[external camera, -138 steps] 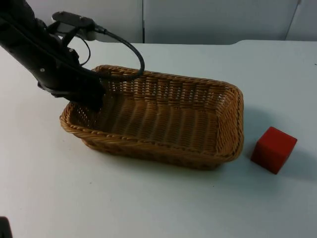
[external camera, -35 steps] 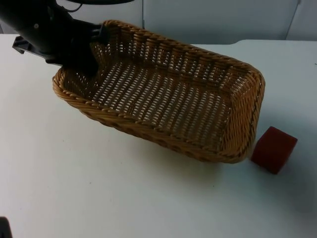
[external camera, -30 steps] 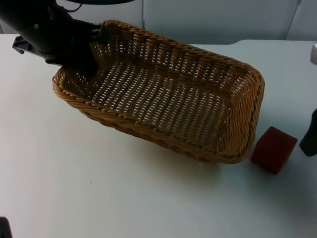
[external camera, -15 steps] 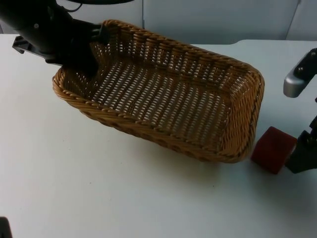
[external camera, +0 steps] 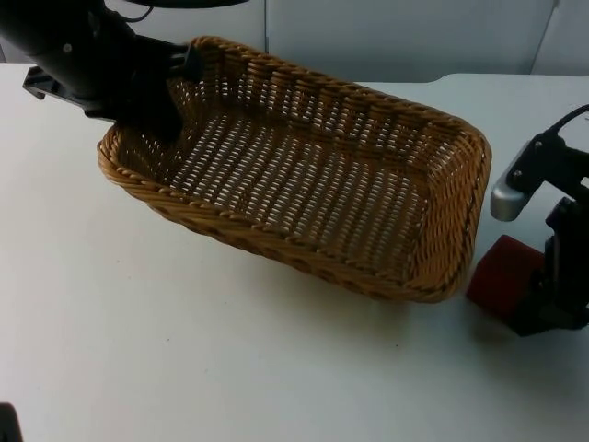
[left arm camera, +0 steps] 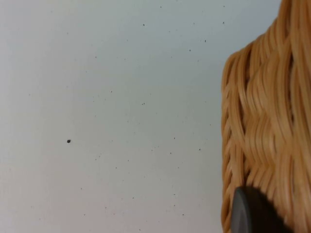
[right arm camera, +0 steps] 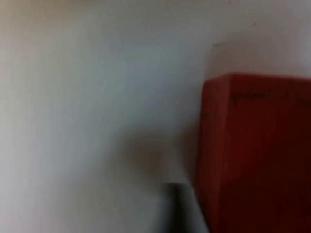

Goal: Pick up the basket with the left hand and place the cube into the basket with the right hand.

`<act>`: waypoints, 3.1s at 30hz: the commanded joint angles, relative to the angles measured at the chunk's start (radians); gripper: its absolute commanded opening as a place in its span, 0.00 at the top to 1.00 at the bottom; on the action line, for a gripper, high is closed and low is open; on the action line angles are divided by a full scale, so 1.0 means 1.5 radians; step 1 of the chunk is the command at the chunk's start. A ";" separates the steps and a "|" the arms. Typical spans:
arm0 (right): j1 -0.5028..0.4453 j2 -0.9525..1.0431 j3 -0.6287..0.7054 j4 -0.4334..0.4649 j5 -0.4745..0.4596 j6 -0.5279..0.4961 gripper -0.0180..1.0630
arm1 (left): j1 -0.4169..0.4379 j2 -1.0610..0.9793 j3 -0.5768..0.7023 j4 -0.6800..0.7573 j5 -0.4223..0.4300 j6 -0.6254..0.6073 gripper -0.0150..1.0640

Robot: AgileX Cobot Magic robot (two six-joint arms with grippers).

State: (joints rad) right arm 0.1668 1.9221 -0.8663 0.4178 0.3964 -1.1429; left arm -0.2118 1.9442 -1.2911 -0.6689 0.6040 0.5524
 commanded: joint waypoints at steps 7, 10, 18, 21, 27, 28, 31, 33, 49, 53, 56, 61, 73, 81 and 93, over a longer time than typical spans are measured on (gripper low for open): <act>0.003 -0.018 -0.074 -0.197 -0.052 0.329 0.97 | -0.001 -0.013 -0.002 -0.021 -0.004 -0.008 0.99; 0.003 -0.033 -0.130 -0.307 -0.017 0.477 0.97 | -0.001 -0.013 -0.002 -0.021 -0.004 -0.008 0.99; 0.061 -0.088 -0.309 -0.221 0.145 0.445 0.97 | -0.001 -0.013 -0.002 -0.021 -0.004 -0.008 0.99; 0.086 -0.094 -0.337 -0.161 0.177 0.413 0.97 | -0.001 -0.013 -0.002 -0.021 -0.004 -0.008 0.99; 0.173 -0.087 -0.352 -0.043 0.224 0.340 0.97 | -0.001 -0.013 -0.002 -0.021 -0.004 -0.008 0.99; 0.188 -0.081 -0.352 -0.043 0.232 0.347 0.97 | -0.001 -0.013 -0.002 -0.021 -0.004 -0.008 0.99; 0.210 -0.069 -0.352 -0.045 0.246 0.379 0.97 | -0.001 -0.013 -0.002 -0.021 -0.004 -0.008 0.99; 0.231 -0.058 -0.352 -0.061 0.256 0.427 0.97 | -0.001 -0.013 -0.002 -0.021 -0.004 -0.008 0.99; 0.251 -0.040 -0.322 -0.118 0.288 0.461 0.16 | -0.001 -0.013 -0.002 -0.021 -0.004 -0.008 0.99; 0.226 -0.090 -0.322 -0.167 0.266 0.492 0.85 | -0.001 -0.013 -0.002 -0.021 -0.004 -0.008 0.99; 0.192 -0.135 -0.322 -0.204 0.241 0.562 0.98 | -0.001 -0.013 -0.002 -0.021 -0.004 -0.008 0.99; 0.100 -0.239 -0.307 -0.223 0.232 0.626 0.98 | -0.001 -0.013 -0.002 -0.021 -0.004 -0.008 0.99; -0.100 -0.433 -0.023 -0.230 0.087 0.582 0.98 | -0.001 -0.013 -0.002 -0.021 -0.004 -0.008 0.99; -0.121 -0.467 -0.021 -0.231 0.064 0.583 0.98 | -0.001 -0.013 -0.002 -0.021 -0.004 -0.008 0.99; -0.121 -0.467 -0.021 -0.225 0.079 0.583 0.98 | -0.001 -0.013 -0.002 -0.021 -0.009 -0.008 0.99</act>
State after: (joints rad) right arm -0.0099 1.2287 -0.9020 0.0781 0.5157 -0.2624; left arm -0.2118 1.9442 -1.2911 -0.6611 0.5987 0.5542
